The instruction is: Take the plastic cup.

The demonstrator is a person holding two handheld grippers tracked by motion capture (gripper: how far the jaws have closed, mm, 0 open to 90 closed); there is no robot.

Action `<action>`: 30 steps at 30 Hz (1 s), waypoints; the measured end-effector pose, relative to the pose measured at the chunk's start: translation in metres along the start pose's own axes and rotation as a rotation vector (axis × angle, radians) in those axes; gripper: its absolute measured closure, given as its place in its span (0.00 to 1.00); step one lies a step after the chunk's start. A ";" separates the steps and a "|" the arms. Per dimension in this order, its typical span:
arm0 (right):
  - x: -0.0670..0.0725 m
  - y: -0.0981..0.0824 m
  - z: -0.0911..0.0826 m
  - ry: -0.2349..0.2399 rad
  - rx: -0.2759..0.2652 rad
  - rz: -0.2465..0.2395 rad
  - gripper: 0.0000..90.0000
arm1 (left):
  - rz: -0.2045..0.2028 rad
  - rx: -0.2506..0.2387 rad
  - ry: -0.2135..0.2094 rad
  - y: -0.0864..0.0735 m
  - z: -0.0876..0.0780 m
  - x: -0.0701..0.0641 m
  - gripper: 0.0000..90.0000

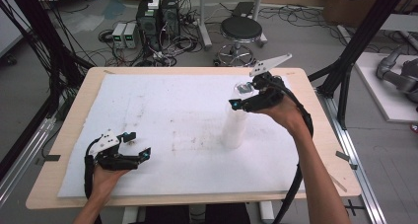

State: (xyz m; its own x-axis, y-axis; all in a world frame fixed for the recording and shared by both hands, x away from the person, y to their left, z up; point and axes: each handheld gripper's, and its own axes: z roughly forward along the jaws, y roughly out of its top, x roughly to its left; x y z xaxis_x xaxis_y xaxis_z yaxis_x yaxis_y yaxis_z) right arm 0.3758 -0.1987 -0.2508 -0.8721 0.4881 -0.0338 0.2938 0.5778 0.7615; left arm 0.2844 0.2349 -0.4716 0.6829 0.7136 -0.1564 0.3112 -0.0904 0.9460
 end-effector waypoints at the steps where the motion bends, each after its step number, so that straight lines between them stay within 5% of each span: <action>1: 0.000 0.004 -0.004 -0.002 -0.008 -0.005 0.43 | 0.000 0.000 0.000 0.000 0.000 0.000 0.12; 7: 0.003 0.022 -0.019 -0.010 -0.019 -0.019 0.44 | 0.001 0.001 -0.002 0.000 0.000 0.000 0.12; 15: 0.006 0.022 -0.025 -0.014 -0.021 -0.020 0.44 | -0.004 0.000 -0.002 0.000 0.000 0.000 0.12; 24: 0.052 0.005 -0.035 0.050 -0.122 -0.089 0.44 | -0.015 -0.013 -0.005 0.000 -0.001 0.001 0.12; 30: 0.063 -0.012 -0.029 0.054 -0.160 -0.080 0.44 | -0.009 -0.004 -0.008 0.000 -0.001 0.001 0.12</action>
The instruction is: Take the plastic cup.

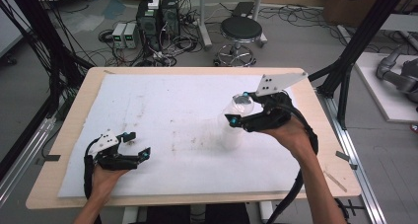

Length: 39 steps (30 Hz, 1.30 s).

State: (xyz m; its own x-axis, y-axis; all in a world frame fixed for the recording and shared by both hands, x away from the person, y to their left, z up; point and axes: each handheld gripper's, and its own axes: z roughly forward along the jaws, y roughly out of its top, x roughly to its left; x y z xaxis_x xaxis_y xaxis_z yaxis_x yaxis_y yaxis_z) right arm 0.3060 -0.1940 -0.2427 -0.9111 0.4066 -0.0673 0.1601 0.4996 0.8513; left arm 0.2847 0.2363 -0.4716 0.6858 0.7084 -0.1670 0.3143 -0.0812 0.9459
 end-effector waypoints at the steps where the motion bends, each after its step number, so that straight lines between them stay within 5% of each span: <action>1: 0.003 -0.006 0.001 0.008 -0.013 0.004 0.44 | 0.001 0.000 -0.001 0.000 0.000 0.000 0.12; 14: 0.028 -0.044 0.013 0.018 -0.111 -0.003 0.44 | -0.002 -0.008 -0.005 0.000 -0.001 0.001 0.12; 28: 0.043 -0.082 0.050 0.077 -0.274 0.020 0.45 | 0.003 -0.009 -0.005 0.000 -0.001 0.000 0.13; 39: 0.045 -0.093 0.071 0.110 -0.264 0.030 0.45 | 0.003 -0.013 -0.006 0.000 -0.001 0.000 0.12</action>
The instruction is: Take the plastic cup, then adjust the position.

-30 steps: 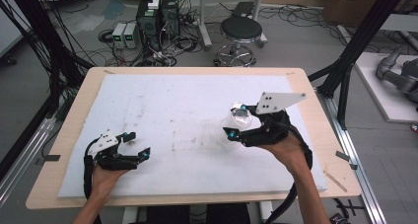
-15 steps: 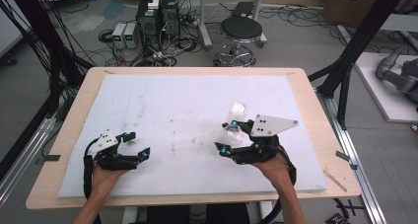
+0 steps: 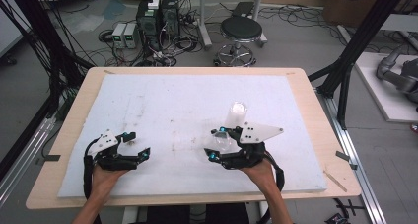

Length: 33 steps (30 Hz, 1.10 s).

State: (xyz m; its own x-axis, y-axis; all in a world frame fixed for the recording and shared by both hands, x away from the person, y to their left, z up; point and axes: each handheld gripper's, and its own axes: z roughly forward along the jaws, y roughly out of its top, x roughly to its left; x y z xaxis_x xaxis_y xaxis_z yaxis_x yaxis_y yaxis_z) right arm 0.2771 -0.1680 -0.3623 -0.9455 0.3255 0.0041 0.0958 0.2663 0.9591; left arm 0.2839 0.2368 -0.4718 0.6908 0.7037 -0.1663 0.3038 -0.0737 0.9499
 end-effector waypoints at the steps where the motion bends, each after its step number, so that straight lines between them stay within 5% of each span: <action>1: 0.000 0.000 0.000 0.000 0.000 0.000 0.45 | 0.001 0.002 0.000 0.000 0.000 0.000 0.12; 33: -0.014 -0.010 0.009 0.055 0.003 0.026 0.46 | 0.024 -0.022 -0.036 0.000 -0.002 -0.001 0.12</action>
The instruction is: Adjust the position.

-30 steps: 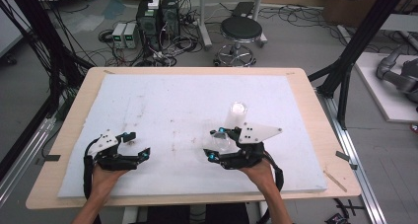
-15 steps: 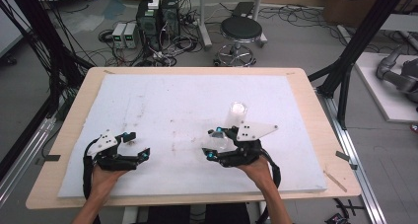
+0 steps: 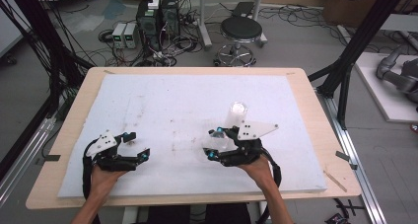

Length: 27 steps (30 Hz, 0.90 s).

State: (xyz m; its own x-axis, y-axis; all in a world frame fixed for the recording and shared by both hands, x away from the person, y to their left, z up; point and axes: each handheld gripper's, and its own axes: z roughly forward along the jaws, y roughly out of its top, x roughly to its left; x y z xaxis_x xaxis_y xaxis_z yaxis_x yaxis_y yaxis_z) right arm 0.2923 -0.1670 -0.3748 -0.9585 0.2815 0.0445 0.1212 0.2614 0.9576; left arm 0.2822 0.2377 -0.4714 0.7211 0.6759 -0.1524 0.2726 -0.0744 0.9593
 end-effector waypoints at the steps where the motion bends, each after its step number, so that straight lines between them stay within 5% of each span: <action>1: 0.000 0.000 0.000 0.009 -0.001 0.001 0.46 | 0.002 0.002 -0.009 0.000 0.000 0.000 0.12; 5: -0.001 0.001 0.002 0.032 0.003 -0.006 0.46 | 0.020 -0.012 -0.061 0.008 -0.001 -0.002 0.12; 11: -0.002 0.002 0.003 0.053 0.007 -0.013 0.46 | 0.086 -0.053 -0.217 0.030 -0.005 -0.005 0.12; 16: -0.003 0.003 0.003 0.073 0.002 -0.016 0.46 | 0.116 -0.074 -0.307 0.041 -0.005 -0.005 0.12; 27: -0.005 0.007 0.006 0.125 -0.033 -0.026 0.46 | 0.168 -0.089 -0.446 0.064 0.018 -0.028 0.12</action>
State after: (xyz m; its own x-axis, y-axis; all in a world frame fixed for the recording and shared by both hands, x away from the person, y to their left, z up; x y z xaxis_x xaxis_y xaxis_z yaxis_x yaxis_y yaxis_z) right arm 0.2995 -0.1614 -0.3700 -0.9862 0.1572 0.0523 0.0889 0.2358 0.9677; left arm 0.2907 0.2012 -0.4104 0.9587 0.2777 -0.0620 0.0873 -0.0796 0.9930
